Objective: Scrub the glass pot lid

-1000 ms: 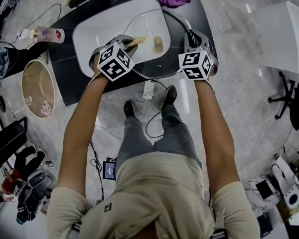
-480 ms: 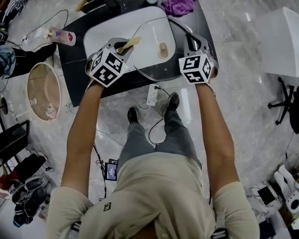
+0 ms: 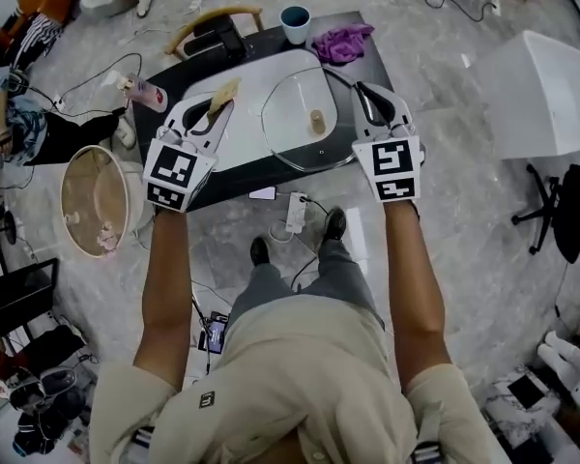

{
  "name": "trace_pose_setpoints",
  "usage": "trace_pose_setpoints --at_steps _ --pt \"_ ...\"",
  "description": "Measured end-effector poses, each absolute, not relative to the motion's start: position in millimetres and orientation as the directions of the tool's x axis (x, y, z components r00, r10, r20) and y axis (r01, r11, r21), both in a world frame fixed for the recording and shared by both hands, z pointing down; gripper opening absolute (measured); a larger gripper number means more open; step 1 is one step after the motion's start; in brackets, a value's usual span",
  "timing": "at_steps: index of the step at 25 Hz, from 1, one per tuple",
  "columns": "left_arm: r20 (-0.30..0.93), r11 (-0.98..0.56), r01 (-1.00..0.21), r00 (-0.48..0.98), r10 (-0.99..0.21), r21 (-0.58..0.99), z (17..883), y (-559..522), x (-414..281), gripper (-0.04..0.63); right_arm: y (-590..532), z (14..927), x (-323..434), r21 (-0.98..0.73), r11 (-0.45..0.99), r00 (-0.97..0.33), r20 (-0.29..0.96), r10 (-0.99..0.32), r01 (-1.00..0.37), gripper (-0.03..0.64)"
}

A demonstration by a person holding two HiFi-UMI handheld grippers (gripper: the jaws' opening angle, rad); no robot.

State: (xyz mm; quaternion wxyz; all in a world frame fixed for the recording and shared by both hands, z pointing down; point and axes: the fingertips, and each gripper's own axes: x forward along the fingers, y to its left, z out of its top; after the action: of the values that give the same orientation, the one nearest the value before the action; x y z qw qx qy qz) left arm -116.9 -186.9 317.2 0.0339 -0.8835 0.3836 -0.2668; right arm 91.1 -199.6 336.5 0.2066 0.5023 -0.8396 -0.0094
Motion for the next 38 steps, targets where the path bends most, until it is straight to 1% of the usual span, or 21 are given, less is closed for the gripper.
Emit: trace_pose_setpoints --at_steps 4,8,14,15,18,19,23,29,32,38 --pt "0.315 -0.671 -0.699 0.596 -0.738 -0.249 257.2 -162.3 -128.6 0.046 -165.9 275.8 80.4 0.162 0.510 -0.460 0.266 -0.847 -0.845 0.031" --pt "0.202 -0.635 -0.722 0.602 -0.772 -0.275 200.8 -136.5 -144.1 0.045 -134.0 225.2 70.4 0.141 0.533 -0.501 0.209 -0.840 -0.834 0.029" --pt "0.058 -0.581 -0.757 0.593 -0.803 -0.298 131.5 -91.6 -168.3 0.046 -90.7 161.8 53.3 0.142 0.576 -0.553 0.171 -0.816 -0.805 0.027" --pt "0.060 -0.574 -0.760 0.587 -0.808 -0.304 126.3 -85.4 -173.8 0.046 -85.5 154.4 51.3 0.140 0.580 -0.559 0.166 -0.812 -0.802 0.026" --pt "0.149 -0.575 -0.747 0.560 -0.815 -0.335 123.1 -70.1 -191.3 0.046 -70.2 126.0 48.0 0.145 0.580 -0.563 0.142 -0.814 -0.802 0.026" --pt "0.159 -0.575 -0.744 0.557 -0.815 -0.340 119.2 -65.1 -196.4 0.046 -64.2 115.4 45.6 0.154 0.578 -0.564 0.130 -0.816 -0.801 0.026" --pt "0.125 -0.533 -0.773 0.524 -0.842 -0.344 101.6 -34.5 -232.6 0.046 -38.6 90.8 17.5 0.205 0.599 -0.590 0.109 -0.800 -0.774 0.026" --pt "0.085 -0.478 -0.785 0.487 -0.869 -0.394 99.0 -1.0 -283.7 0.046 -10.5 91.9 -25.2 0.258 0.639 -0.633 0.120 -0.765 -0.724 0.025" --pt "0.083 -0.466 -0.788 0.476 -0.876 -0.402 98.9 12.5 -298.5 0.046 -4.6 96.3 -38.4 0.288 0.639 -0.629 0.142 -0.765 -0.713 0.023" --pt "0.075 -0.462 -0.794 0.474 -0.877 -0.395 102.3 25.3 -312.3 0.046 3.5 96.8 -52.2 0.274 0.651 -0.637 0.152 -0.756 -0.708 0.023"
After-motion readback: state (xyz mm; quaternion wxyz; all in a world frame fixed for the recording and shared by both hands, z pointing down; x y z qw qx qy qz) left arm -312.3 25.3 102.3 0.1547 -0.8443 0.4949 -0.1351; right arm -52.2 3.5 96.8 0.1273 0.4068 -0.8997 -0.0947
